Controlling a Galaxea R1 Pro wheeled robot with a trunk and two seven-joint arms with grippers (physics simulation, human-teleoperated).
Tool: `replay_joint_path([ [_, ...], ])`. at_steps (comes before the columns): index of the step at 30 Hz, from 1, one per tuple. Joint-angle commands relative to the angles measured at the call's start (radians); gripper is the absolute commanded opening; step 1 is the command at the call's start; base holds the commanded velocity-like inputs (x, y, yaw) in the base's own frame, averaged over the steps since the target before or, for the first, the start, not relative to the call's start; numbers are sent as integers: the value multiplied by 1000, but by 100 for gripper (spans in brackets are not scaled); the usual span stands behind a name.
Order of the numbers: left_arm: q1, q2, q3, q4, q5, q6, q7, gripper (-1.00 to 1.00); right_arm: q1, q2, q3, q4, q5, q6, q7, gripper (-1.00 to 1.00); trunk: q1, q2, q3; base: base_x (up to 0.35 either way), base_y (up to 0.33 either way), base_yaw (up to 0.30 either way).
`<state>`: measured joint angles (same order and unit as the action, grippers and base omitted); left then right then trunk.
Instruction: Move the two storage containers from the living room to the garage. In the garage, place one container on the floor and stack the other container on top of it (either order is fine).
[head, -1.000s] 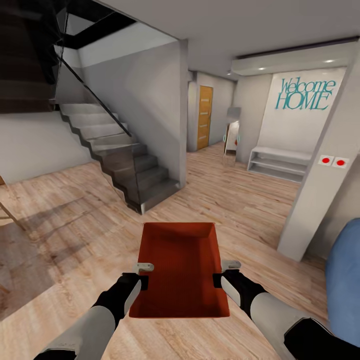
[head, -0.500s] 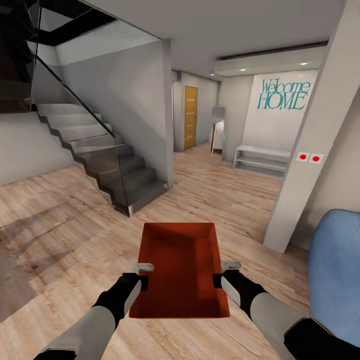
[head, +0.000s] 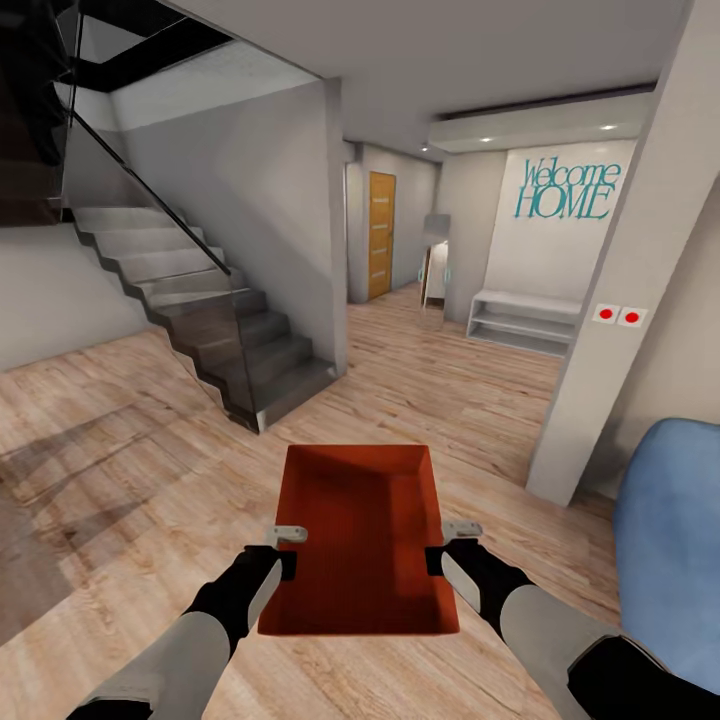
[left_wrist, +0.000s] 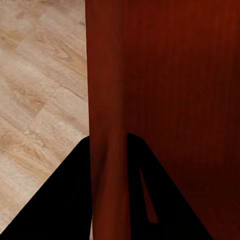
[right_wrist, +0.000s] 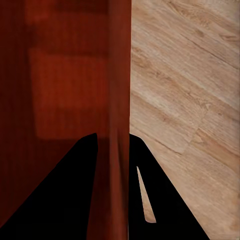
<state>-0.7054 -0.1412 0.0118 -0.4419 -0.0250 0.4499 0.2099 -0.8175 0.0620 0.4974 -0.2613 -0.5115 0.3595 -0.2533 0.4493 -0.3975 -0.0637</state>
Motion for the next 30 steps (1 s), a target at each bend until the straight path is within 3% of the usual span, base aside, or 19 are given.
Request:
replay_joint_path([
  [1,0,9,-12,35,-18,51,8,-100,-2,-1,39,-10,-21,1,-1,-100,1,-2,-2,0,0,0],
  [30,0,9,-9,37,-19,53,11,-100,-2,-2,39,-10,-21,1,-1,-100,1,-2,-2,296,0,0],
])
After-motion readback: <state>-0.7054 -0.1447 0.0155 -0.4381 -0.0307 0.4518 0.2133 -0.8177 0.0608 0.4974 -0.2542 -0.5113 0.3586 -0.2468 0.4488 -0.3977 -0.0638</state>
